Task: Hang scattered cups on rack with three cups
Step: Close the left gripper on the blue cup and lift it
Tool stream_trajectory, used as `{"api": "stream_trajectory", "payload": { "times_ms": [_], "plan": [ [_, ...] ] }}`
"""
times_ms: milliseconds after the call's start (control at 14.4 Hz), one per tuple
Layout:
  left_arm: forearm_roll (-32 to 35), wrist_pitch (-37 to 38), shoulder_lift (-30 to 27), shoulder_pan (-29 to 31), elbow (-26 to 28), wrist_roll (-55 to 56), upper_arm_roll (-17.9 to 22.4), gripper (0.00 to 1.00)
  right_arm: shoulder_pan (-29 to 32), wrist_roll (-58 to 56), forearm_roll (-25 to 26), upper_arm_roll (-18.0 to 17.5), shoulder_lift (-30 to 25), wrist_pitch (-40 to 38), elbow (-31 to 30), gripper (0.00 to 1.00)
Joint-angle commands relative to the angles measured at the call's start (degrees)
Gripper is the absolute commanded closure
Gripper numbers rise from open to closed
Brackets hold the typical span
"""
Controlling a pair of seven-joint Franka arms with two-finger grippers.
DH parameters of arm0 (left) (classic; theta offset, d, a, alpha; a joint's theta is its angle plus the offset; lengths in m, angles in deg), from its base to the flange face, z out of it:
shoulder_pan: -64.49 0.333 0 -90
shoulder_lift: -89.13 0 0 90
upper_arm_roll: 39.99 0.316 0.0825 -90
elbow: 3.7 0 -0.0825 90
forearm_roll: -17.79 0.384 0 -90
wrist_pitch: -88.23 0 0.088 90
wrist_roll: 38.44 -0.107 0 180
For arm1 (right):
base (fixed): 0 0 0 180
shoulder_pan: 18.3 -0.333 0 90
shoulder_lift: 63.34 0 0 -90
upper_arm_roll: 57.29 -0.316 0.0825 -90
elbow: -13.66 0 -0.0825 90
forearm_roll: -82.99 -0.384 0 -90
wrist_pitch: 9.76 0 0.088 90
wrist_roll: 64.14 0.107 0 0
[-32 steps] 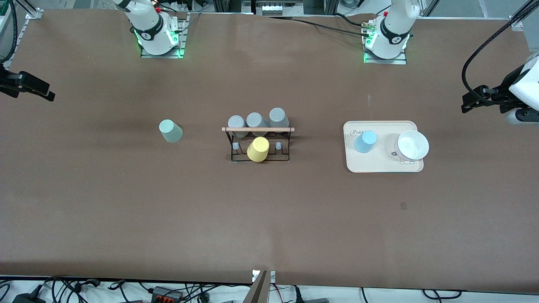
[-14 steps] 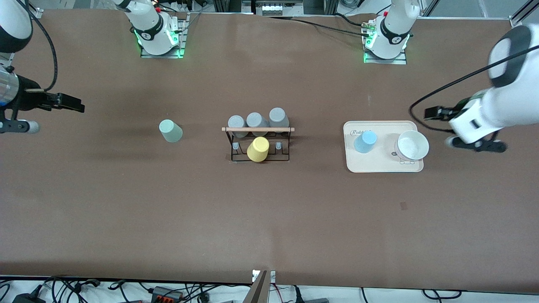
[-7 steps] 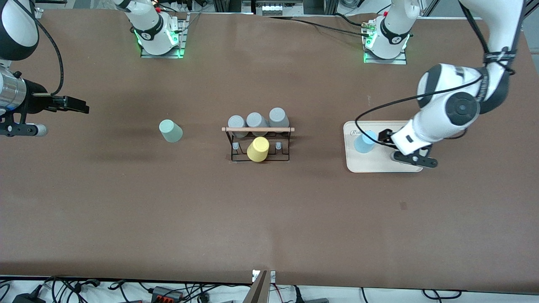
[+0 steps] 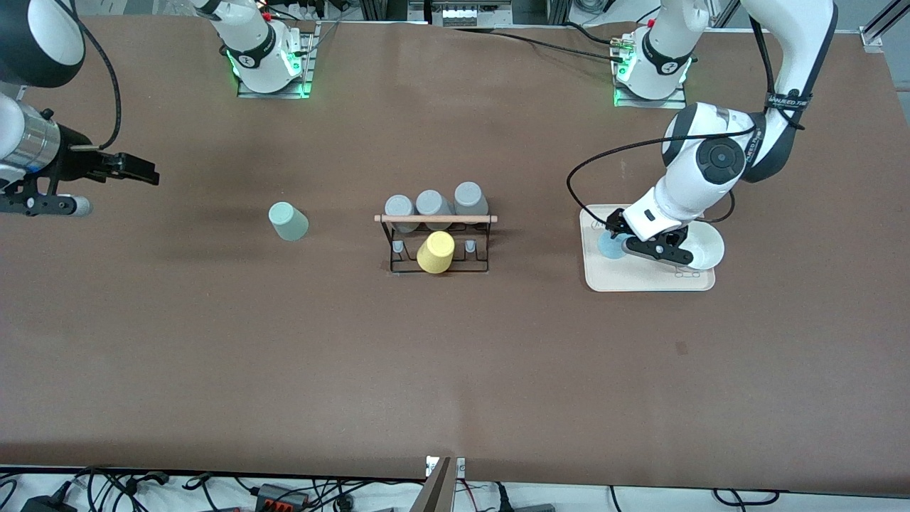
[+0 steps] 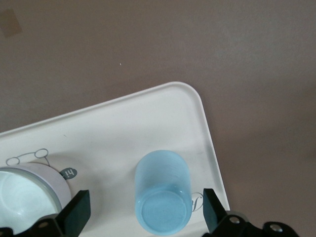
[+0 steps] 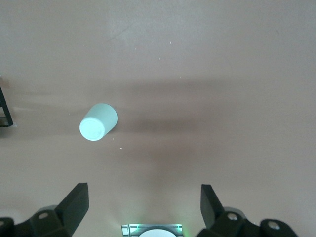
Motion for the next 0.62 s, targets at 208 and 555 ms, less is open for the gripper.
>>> {"api": "stream_trajectory", "payload": {
  "times_ms": [208,555],
  "plan": [
    [-0.8,-5.2,0.7,0.3,4.4,-0.1,-0.4,0.0,0.0,-0.2,-0.4,0.0,-2.8,0.6,-3.7,0.0],
    [-0.8,-11.3,3.1,0.0,6.5,-0.1,-0.4,0.0,-0.1,-0.2,-0.6,-0.1,-3.0,1.2,-4.7,0.0]
  ]
}}
